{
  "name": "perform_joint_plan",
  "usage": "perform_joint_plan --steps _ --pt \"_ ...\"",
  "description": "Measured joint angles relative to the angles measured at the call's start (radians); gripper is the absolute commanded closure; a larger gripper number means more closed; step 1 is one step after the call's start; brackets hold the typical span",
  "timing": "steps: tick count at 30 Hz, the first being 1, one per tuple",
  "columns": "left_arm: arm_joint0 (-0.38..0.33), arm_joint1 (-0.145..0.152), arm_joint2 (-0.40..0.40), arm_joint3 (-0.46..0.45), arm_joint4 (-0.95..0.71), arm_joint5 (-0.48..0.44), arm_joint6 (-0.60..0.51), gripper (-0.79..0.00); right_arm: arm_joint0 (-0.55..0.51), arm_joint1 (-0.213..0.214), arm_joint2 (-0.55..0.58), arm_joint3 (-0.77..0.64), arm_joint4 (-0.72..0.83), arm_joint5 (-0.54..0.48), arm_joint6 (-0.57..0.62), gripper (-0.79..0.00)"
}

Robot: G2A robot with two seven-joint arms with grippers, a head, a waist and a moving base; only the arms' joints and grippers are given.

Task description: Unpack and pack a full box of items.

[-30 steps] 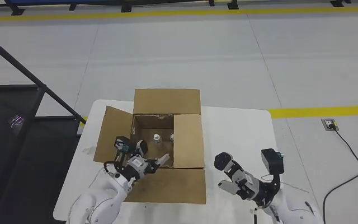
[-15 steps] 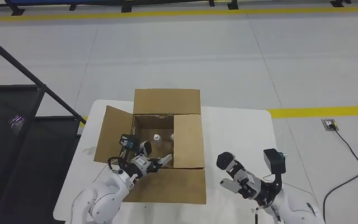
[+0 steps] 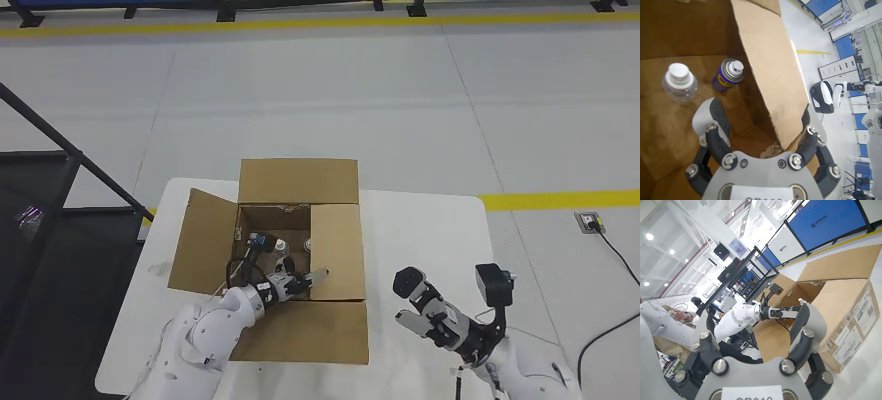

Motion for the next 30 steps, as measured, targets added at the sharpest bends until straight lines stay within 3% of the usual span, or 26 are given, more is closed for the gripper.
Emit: perform_joint_plan --steps 10,30 --pt "-0.086 -0.01 0.041 0.105 -0.143 -0.066 -0.057 -0.785 -0.015 0.02 -0.001 0.016 0.021 -0.017 -0.021 -0.785" --pt "-0.109 -0.005 0.044 0.012 -0.275 -0.095 -0.093 -0.785 -0.006 0.053 -0.039 0.021 0.02 -0.014 -0.053 -0.785"
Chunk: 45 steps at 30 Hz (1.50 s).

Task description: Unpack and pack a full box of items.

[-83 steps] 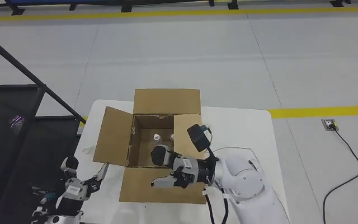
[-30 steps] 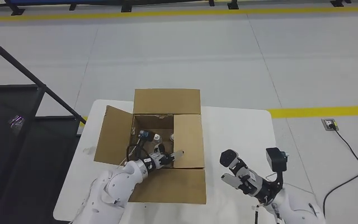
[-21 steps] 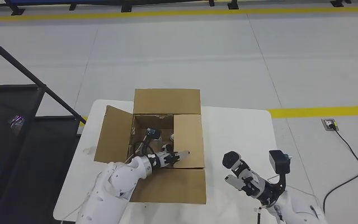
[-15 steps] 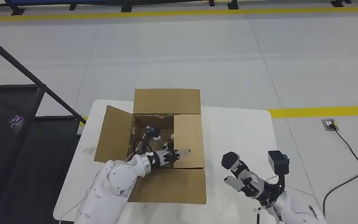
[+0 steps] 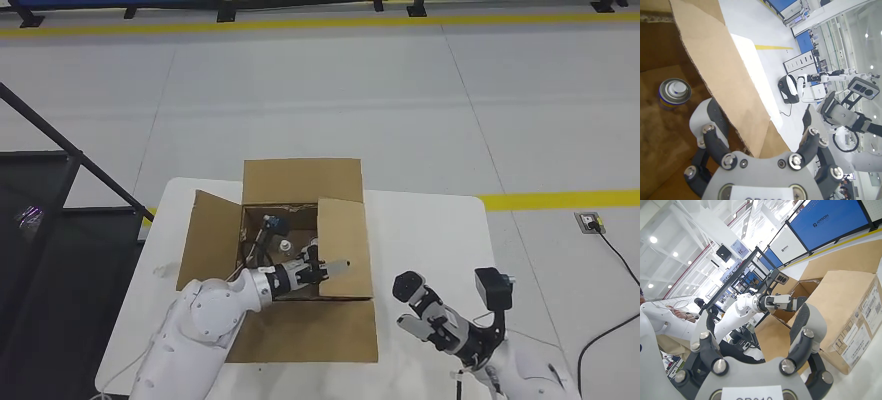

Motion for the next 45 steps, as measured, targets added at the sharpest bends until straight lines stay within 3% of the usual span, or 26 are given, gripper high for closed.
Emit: perform_joint_plan --steps 6,12,20,28,35,45 --pt "-0.01 -0.003 0.019 -0.017 -0.011 0.002 0.023 -0.785 -0.002 0.011 0.001 0.008 0.001 0.006 0.004 -0.785" --pt "-0.036 -0.011 0.047 -0.003 -0.036 0.01 0.071 -0.785 0.042 0.023 -0.005 0.097 -0.062 0.112 0.034 -0.785" --pt "-0.084 -0.026 0.094 0.036 -0.057 0.023 0.119 -0.785 0.117 0.018 -0.063 0.302 -0.161 0.129 -0.135 -0.785" --pt "-0.111 -0.034 0.12 0.056 -0.06 0.026 0.14 -0.785 0.214 0.014 -0.17 0.446 -0.081 0.066 -0.082 -0.785" --pt "-0.11 -0.036 0.122 0.05 -0.064 0.025 0.144 -0.785 0.237 0.015 -0.224 0.484 -0.012 0.0 -0.061 -0.785" --pt "-0.119 -0.045 0.168 0.034 -0.048 0.03 0.14 -0.785 0.148 0.037 -0.126 0.401 -0.022 -0.037 -0.177 -0.785"
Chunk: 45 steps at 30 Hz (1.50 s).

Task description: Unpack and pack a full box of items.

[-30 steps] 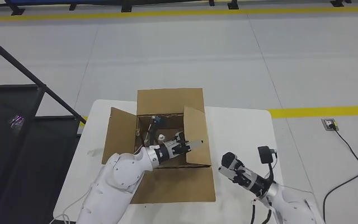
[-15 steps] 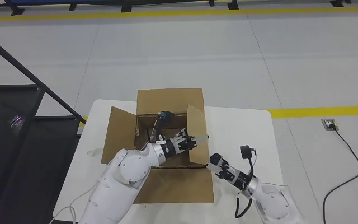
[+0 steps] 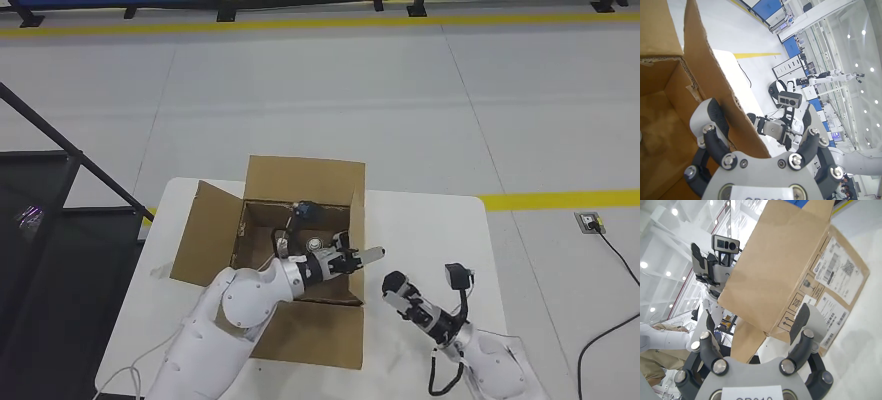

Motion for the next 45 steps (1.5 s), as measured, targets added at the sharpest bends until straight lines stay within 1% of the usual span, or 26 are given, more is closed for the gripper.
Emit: perform_joint_plan --steps 3,7,11,15,19,26,30,34,36,38,40,43,45 --pt "-0.014 -0.008 0.03 0.01 0.002 0.003 0.009 -0.785 -0.065 0.01 0.061 -0.069 -0.006 -0.015 -0.041 -0.785" --pt "-0.044 -0.023 0.077 0.047 0.002 0.007 0.018 -0.785 -0.153 0.021 0.141 -0.159 -0.019 -0.029 -0.084 -0.785" --pt "-0.079 -0.043 0.129 0.111 -0.002 0.011 0.042 -0.785 -0.254 0.031 0.223 -0.253 -0.034 -0.05 -0.126 -0.785" --pt "-0.108 -0.062 0.17 0.171 -0.01 0.017 0.058 -0.785 -0.338 0.037 0.289 -0.308 -0.006 -0.058 -0.153 -0.785" --pt "-0.13 -0.077 0.197 0.212 -0.019 0.018 0.062 -0.785 -0.34 0.037 0.292 -0.309 -0.002 -0.056 -0.155 -0.785" --pt "-0.141 -0.091 0.207 0.246 -0.05 0.006 0.058 -0.785 -0.339 0.037 0.291 -0.311 -0.012 -0.055 -0.168 -0.785" --pt "-0.143 -0.096 0.208 0.251 -0.048 0.003 0.058 -0.785 -0.335 0.038 0.304 -0.322 -0.08 -0.1 -0.203 -0.785" --pt "-0.132 -0.095 0.186 0.231 -0.06 -0.002 0.056 -0.785 -0.321 0.041 0.323 -0.366 -0.177 -0.12 -0.218 -0.785" --pt "-0.122 -0.09 0.165 0.207 -0.069 -0.005 0.051 -0.785 -0.312 0.043 0.322 -0.397 -0.226 -0.104 -0.204 -0.785" --pt "-0.102 -0.082 0.13 0.167 -0.098 -0.014 0.032 -0.785 -0.295 0.046 0.316 -0.436 -0.283 -0.065 -0.175 -0.785" --pt "-0.089 -0.072 0.088 0.13 -0.143 -0.021 0.002 -0.785 -0.277 0.049 0.305 -0.473 -0.33 -0.027 -0.143 -0.785" --pt "-0.052 -0.05 0.007 0.044 -0.121 -0.02 -0.013 -0.785 -0.236 0.055 0.277 -0.536 -0.401 0.043 -0.071 -0.785" --pt "-0.015 -0.033 -0.063 -0.029 -0.12 -0.011 -0.03 -0.785 -0.199 0.059 0.254 -0.572 -0.433 0.097 -0.017 -0.785"
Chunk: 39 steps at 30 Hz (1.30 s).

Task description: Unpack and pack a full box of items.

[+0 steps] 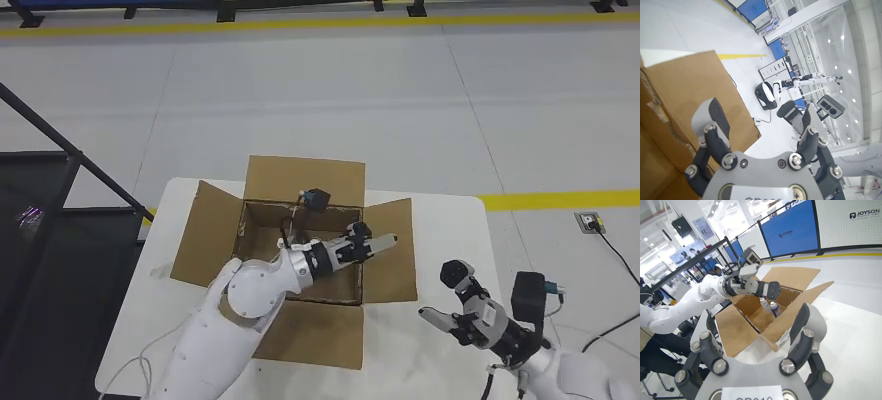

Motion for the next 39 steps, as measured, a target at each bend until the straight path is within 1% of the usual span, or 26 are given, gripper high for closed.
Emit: perform_joint_plan --steps 5,9,12,13,15,16,19,22,25,26,39 --pt "0.115 0.038 -0.195 -0.183 0.004 0.021 0.003 -0.785 0.133 0.01 -0.081 -0.059 -0.076 0.103 0.159 -0.785" --pt "0.204 0.06 -0.343 -0.288 -0.006 0.03 -0.002 -0.785 0.276 0.012 -0.21 -0.039 -0.114 0.162 0.304 -0.785" --pt "0.285 0.074 -0.449 -0.354 -0.02 0.019 0.003 -0.785 0.413 0.004 -0.35 0.031 -0.148 0.214 0.408 -0.785" --pt "0.32 0.078 -0.492 -0.377 -0.031 0.013 0.009 -0.785 0.471 -0.002 -0.414 0.068 -0.157 0.233 0.442 -0.785" --pt "0.369 0.084 -0.557 -0.406 -0.067 0.004 0.011 -0.785 0.563 -0.015 -0.509 0.14 -0.146 0.252 0.476 -0.785" --pt "0.398 0.088 -0.601 -0.42 -0.088 -0.004 0.013 -0.785 0.626 -0.025 -0.568 0.197 -0.132 0.26 0.492 -0.785" --pt "0.461 0.096 -0.7 -0.439 -0.124 -0.016 0.016 -0.785 0.773 -0.055 -0.698 0.347 -0.1 0.283 0.488 -0.785" --pt "0.515 0.103 -0.786 -0.442 -0.162 -0.03 0.017 -0.785 0.893 -0.089 -0.816 0.479 -0.121 0.334 0.475 -0.785" --pt "0.56 0.109 -0.842 -0.445 -0.183 -0.058 -0.026 -0.785 0.972 -0.115 -0.892 0.575 -0.141 0.382 0.457 -0.785" --pt "0.563 0.11 -0.845 -0.445 -0.185 -0.061 -0.034 -0.785 0.978 -0.116 -0.896 0.582 -0.143 0.386 0.456 -0.785" --pt "0.563 0.11 -0.841 -0.445 -0.181 -0.057 -0.026 -0.785 0.972 -0.117 -0.9 0.583 -0.15 0.387 0.458 -0.785"
